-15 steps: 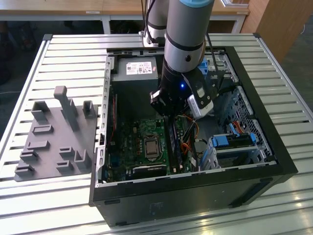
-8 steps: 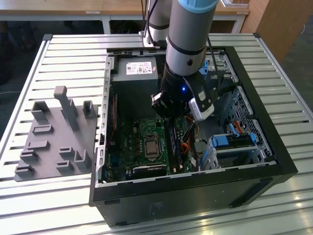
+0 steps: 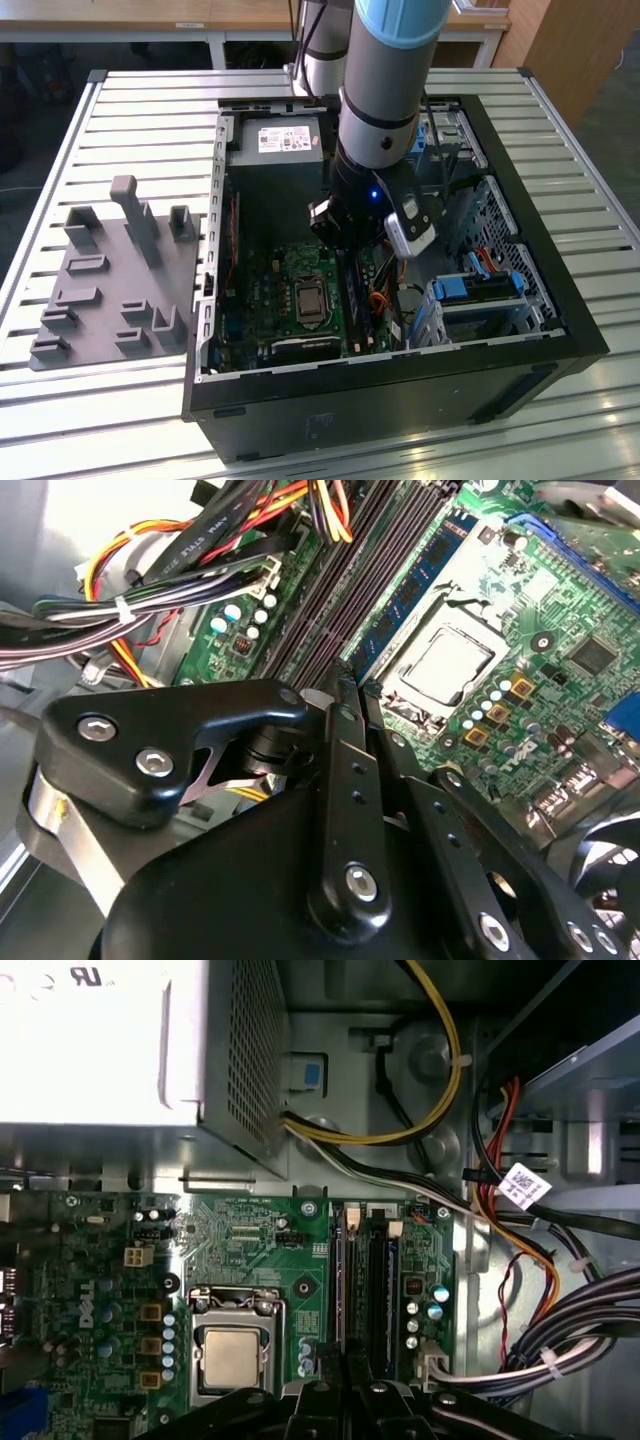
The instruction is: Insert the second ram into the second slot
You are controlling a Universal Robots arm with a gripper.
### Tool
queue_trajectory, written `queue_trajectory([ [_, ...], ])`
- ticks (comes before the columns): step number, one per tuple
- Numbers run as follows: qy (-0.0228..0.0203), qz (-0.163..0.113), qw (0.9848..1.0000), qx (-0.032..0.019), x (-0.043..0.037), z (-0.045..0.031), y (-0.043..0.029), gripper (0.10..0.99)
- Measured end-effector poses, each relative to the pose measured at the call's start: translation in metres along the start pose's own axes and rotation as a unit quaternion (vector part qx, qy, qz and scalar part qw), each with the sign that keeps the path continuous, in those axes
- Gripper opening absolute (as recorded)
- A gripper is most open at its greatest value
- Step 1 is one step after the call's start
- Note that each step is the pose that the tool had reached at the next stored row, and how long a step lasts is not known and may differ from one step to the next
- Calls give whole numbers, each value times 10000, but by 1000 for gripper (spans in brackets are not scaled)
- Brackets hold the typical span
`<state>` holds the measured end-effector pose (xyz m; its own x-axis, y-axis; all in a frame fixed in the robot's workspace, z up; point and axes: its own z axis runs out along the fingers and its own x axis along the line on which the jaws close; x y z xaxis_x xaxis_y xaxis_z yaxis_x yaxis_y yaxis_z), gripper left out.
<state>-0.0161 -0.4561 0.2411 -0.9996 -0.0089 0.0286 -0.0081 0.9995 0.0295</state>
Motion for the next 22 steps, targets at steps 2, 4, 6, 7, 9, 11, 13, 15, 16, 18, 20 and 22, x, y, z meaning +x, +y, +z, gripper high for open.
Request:
queue_trajectory([
  [2, 6, 0, 10000, 1, 0, 11, -4, 137],
  [4, 14, 1, 10000, -1, -1, 29, -4, 137],
  [6, 22, 1, 10000, 0, -1, 53, -6, 137],
  [7, 33, 1, 10000, 0, -4, 79, -7, 137],
  [9, 37, 2, 10000, 0, -5, 98, -8, 137],
  [11, 38, 1, 10000, 0, -10, 108, -8, 137],
  [13, 38, 1, 10000, 1, -14, 112, -9, 137],
  [15, 38, 1, 10000, -1, -18, 115, -10, 137],
  [16, 37, 2, 10000, -1, -18, 117, -13, 137],
  [18, 38, 1, 10000, 0, -19, 117, -29, 137],
  [20, 38, 1, 10000, 0, -19, 119, -60, 137],
  [22, 37, 1, 10000, -1, -20, 121, -83, 137],
])
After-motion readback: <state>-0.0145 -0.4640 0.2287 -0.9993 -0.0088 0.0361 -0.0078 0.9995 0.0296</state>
